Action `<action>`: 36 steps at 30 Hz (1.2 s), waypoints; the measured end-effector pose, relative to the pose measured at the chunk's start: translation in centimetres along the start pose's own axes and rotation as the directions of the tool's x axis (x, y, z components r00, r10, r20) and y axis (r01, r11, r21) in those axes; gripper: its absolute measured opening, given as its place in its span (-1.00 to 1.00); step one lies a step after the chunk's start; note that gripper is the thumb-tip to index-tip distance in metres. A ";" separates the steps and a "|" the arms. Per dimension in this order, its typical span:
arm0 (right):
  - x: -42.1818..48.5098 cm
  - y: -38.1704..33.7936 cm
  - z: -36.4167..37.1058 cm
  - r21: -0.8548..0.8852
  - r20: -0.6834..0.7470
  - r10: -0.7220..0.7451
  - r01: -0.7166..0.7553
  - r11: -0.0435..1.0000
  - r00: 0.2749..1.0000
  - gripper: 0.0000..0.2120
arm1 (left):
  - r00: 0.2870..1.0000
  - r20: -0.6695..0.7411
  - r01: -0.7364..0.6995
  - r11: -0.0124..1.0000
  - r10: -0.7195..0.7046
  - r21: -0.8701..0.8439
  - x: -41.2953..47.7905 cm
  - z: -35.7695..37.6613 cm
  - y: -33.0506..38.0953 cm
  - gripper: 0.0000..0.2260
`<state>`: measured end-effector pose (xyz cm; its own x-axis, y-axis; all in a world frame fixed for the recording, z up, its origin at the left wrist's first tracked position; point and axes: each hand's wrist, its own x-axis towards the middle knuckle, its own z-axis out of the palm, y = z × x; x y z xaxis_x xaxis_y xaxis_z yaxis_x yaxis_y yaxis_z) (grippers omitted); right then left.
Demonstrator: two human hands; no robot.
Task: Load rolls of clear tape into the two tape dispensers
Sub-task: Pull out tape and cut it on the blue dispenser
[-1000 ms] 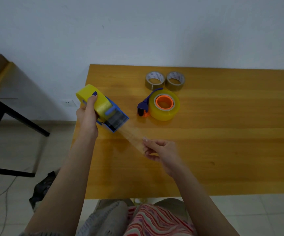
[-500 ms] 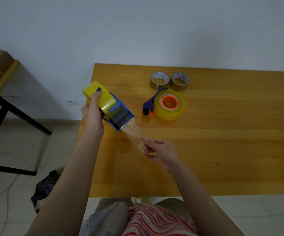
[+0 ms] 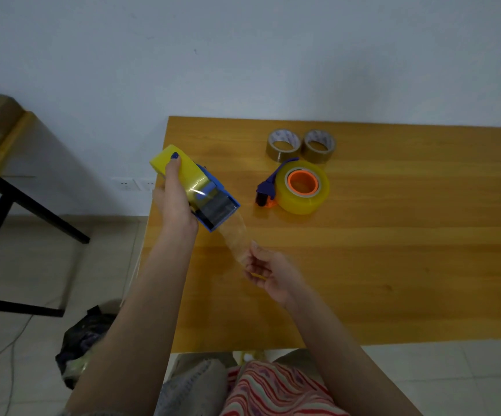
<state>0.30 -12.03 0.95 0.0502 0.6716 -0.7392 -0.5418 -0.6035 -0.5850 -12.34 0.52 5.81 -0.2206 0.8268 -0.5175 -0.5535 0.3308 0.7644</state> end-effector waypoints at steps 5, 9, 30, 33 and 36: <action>0.4 -0.3 0.4 0.045 -0.064 0.027 -0.025 0.999 0.998 -0.85 | 1.000 0.026 -0.002 0.999 0.003 -0.046 0.1 0.3 0.0 -0.67; 0.0 0.9 -0.1 0.015 -0.126 0.075 -0.073 0.997 0.989 -0.82 | 0.997 0.065 0.039 0.991 -0.031 -0.128 1.0 0.0 0.3 -0.67; 1.2 -2.2 0.6 0.086 -0.201 -0.141 0.161 0.983 0.969 -0.89 | 0.827 0.561 -0.214 0.912 -0.022 0.350 6.9 0.9 2.8 -0.89; 1.7 -1.9 0.9 0.069 -0.206 -0.138 0.155 0.985 0.969 -0.88 | 0.800 0.595 -0.234 0.871 -0.080 0.432 8.4 0.9 2.2 -0.87; 2.0 -2.0 0.9 0.072 -0.219 -0.137 0.156 0.985 0.966 -0.88 | 0.775 0.614 -0.228 0.840 -0.150 0.493 9.9 1.1 1.8 -0.86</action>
<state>0.68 -9.07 0.90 0.3064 0.6371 -0.7072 -0.5864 -0.4589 -0.6675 -14.64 9.85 2.49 0.4055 0.8703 -0.2796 -0.0188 0.3138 0.9493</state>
